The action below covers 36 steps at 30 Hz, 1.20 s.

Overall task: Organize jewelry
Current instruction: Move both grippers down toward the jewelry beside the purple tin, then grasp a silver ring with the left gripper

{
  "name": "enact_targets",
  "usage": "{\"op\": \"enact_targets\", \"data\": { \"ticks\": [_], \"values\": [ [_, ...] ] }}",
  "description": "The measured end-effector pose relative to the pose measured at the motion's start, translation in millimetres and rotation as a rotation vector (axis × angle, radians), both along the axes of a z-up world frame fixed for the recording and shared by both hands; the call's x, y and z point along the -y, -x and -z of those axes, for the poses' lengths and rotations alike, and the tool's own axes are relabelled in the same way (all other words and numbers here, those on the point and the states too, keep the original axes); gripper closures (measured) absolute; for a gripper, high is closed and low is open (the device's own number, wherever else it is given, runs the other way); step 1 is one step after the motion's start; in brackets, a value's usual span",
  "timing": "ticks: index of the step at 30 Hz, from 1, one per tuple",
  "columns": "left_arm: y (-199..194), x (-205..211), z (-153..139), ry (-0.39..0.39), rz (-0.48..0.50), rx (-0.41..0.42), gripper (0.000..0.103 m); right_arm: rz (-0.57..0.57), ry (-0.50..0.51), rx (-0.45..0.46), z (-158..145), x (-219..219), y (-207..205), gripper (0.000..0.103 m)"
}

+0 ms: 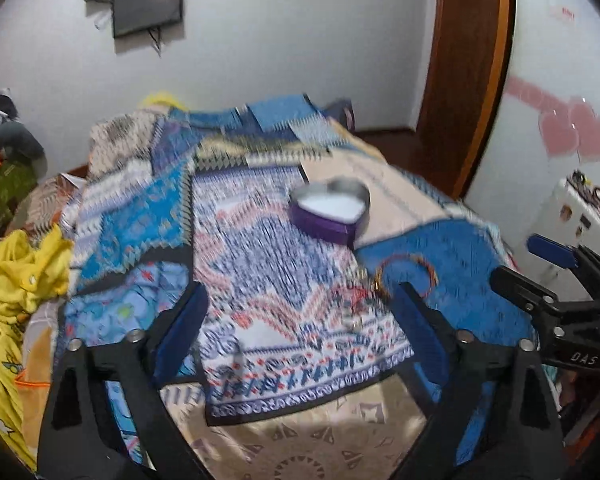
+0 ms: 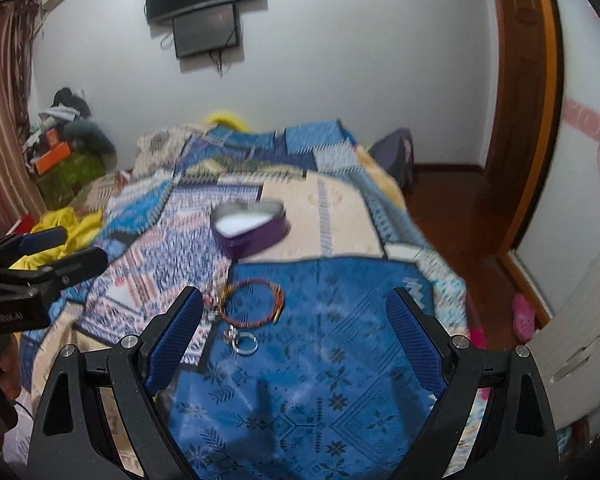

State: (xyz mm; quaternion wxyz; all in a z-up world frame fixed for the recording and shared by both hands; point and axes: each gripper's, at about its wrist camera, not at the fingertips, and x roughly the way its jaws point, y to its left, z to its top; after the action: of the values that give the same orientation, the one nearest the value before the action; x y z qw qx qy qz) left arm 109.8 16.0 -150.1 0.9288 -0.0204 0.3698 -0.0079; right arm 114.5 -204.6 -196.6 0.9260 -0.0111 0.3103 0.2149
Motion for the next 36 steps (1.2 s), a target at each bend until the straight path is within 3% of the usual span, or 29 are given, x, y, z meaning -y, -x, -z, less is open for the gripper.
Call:
{"op": "enact_targets", "data": {
  "ticks": [5,12,18,29,36],
  "values": [
    [-7,4,19,0.022,0.048,-0.068,0.024,-0.078,0.003,-0.084,20,-14,-10,0.031],
    [-21,9,38,0.067,0.121,-0.155,0.044,-0.173,-0.005,-0.146,38,-24,-19,0.045],
    [-32,10,54,0.124,0.159,-0.229,0.051,-0.22,0.014,-0.16,43,-32,-25,0.059],
    [-42,14,62,0.123,0.185,-0.238,0.059,-0.246,0.055,-0.135,50,-39,-31,0.078],
    [-47,16,67,0.102,0.187,-0.231,0.08,-0.258,0.073,-0.115,51,-43,-27,0.078]
  ]
}}
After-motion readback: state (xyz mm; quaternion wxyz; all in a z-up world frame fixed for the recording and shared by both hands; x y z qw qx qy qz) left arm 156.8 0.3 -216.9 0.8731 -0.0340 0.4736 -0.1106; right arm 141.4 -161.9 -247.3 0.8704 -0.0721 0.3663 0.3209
